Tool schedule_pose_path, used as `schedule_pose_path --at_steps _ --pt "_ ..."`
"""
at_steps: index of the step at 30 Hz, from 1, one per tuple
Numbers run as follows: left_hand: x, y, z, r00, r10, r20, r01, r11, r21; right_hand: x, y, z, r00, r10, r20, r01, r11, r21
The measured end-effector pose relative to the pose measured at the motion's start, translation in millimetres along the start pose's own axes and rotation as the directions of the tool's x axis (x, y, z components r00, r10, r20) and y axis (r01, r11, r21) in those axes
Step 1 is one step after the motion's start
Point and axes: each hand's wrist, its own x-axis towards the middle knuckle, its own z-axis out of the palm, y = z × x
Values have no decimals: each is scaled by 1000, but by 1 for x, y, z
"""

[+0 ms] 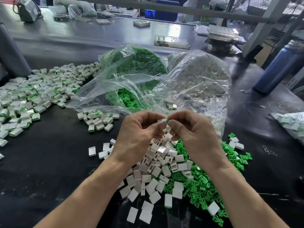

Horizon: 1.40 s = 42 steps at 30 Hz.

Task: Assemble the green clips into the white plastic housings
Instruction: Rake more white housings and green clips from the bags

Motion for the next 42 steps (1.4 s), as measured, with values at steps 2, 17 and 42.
schedule_pose_path --at_steps 2,17,42 --pt "-1 0 0 1000 12 -15 -11 1000 18 -1 1 3 1000 -9 -24 8 999 -41" --pt "-2 -1 -2 999 34 -32 -27 979 204 -5 -1 13 997 -51 -63 45 995 -93" --pt "-1 3 21 987 86 136 -93 995 48 -1 -3 21 941 339 7 -299 820 488"
